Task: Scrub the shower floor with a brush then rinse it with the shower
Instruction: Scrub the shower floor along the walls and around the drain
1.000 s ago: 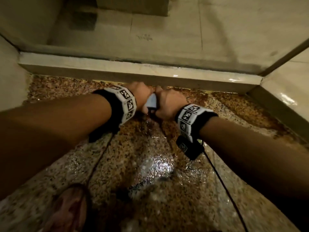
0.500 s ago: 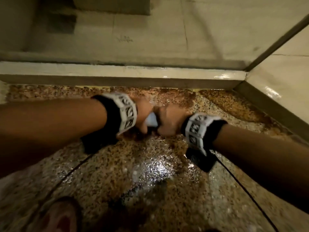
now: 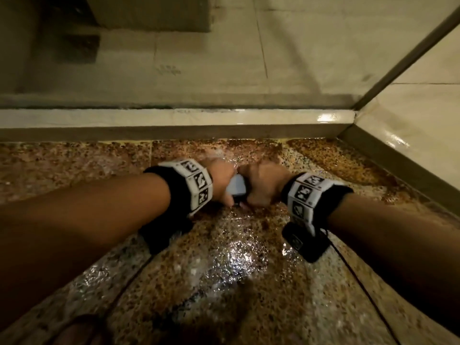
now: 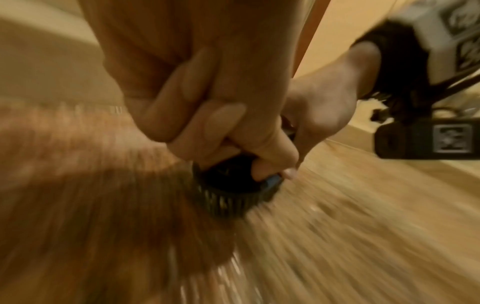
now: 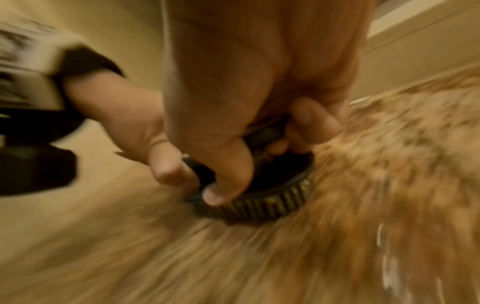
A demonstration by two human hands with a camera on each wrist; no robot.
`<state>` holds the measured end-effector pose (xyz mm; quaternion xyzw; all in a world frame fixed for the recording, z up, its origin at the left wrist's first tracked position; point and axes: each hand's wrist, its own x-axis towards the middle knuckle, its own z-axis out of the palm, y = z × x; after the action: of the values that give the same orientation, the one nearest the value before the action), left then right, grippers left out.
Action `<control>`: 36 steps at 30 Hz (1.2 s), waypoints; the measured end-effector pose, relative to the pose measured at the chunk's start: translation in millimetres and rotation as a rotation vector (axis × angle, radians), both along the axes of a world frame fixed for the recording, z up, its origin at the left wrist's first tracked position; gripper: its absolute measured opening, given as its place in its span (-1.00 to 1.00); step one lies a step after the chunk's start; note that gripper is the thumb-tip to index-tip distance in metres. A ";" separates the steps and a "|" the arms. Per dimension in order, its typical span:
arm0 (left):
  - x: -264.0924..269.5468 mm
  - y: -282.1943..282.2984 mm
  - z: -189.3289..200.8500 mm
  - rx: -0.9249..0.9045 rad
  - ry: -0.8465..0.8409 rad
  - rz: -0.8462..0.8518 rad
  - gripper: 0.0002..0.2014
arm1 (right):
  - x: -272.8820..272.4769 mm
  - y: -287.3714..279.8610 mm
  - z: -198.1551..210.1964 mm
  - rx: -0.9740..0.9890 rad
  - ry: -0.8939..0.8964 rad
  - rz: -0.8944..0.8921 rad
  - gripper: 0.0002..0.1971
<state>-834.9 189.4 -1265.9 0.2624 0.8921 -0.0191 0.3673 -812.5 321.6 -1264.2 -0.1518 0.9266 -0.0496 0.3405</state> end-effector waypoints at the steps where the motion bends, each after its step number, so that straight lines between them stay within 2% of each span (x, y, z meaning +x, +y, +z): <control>1: -11.5 3.4 4.4 -0.006 0.077 0.017 -0.47 | -13.2 0.7 -1.7 0.002 0.070 -0.040 -0.53; 3: -23.1 10.9 10.8 0.049 0.206 0.082 -0.49 | -24.2 6.9 -3.3 -0.025 0.233 -0.122 -0.50; 4: -23.7 12.3 9.8 0.077 0.223 0.080 -0.48 | -22.6 9.7 -4.0 -0.035 0.260 -0.131 -0.50; 5: -21.1 13.5 8.3 0.081 0.178 0.048 -0.48 | -18.0 13.2 -3.2 -0.033 0.218 -0.111 -0.50; 8: -3.6 20.6 -4.8 0.025 -0.091 -0.014 -0.53 | 3.9 25.0 -3.9 0.018 -0.040 -0.023 -0.52; 9: -4.4 24.0 -6.9 0.036 -0.089 -0.010 -0.53 | 3.9 29.6 -4.5 0.021 -0.027 -0.029 -0.52; 13: -26.5 40.1 4.4 0.123 0.210 0.056 -0.46 | -21.0 38.3 -4.3 0.014 0.255 -0.183 -0.48; 14: -27.6 42.8 5.9 0.131 0.187 0.043 -0.47 | -21.2 40.6 -3.5 0.026 0.235 -0.180 -0.45; 17: -11.9 48.7 -5.6 0.042 -0.177 -0.014 -0.56 | -1.5 46.2 -3.5 0.066 -0.066 -0.022 -0.47; 18: -4.8 50.1 -7.8 0.012 -0.245 -0.029 -0.56 | 6.0 50.7 -4.5 0.075 -0.117 -0.009 -0.50; 19: -2.4 52.8 -8.7 0.016 -0.229 -0.039 -0.55 | 10.0 55.7 -4.0 0.060 -0.098 -0.036 -0.52; 22: -17.4 68.7 3.8 0.112 0.072 -0.043 -0.53 | -1.5 67.4 -4.7 0.011 0.135 -0.211 -0.51; 24: -23.3 76.0 10.4 0.129 0.163 -0.037 -0.51 | -4.7 71.7 -5.6 -0.038 0.237 -0.281 -0.47; 25: -23.7 78.6 7.4 0.107 0.143 -0.064 -0.50 | -3.3 73.1 -5.7 -0.034 0.228 -0.257 -0.46; 27: -16.7 79.7 -0.9 0.017 -0.015 -0.131 -0.51 | 5.8 74.3 -6.6 0.012 0.063 -0.142 -0.46; 28: -11.7 78.3 -4.3 0.004 -0.105 -0.132 -0.56 | 10.7 74.8 -7.6 0.039 -0.020 -0.101 -0.46; 29: -9.2 78.2 -6.7 0.021 -0.126 -0.118 -0.61 | 11.9 77.0 -7.5 0.052 -0.041 -0.093 -0.46; 31: -14.4 81.3 -4.6 0.110 0.006 -0.044 -0.62 | 1.9 82.0 -7.5 0.034 0.072 -0.201 -0.48; 33: -23.3 87.3 3.2 0.160 0.172 0.024 -0.51 | -8.8 84.3 -7.5 0.019 0.234 -0.326 -0.47; 34: -25.3 88.3 5.8 0.164 0.201 0.023 -0.49 | -11.2 83.6 -9.0 0.009 0.256 -0.346 -0.46; 36: -23.4 86.9 1.8 0.113 0.101 -0.042 -0.53 | -5.9 78.3 -11.3 0.002 0.138 -0.298 -0.44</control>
<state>-858.3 276.3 -1264.1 0.3001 0.9034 0.0106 0.3061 -818.3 399.9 -1275.5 -0.0152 0.9601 -0.0880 0.2652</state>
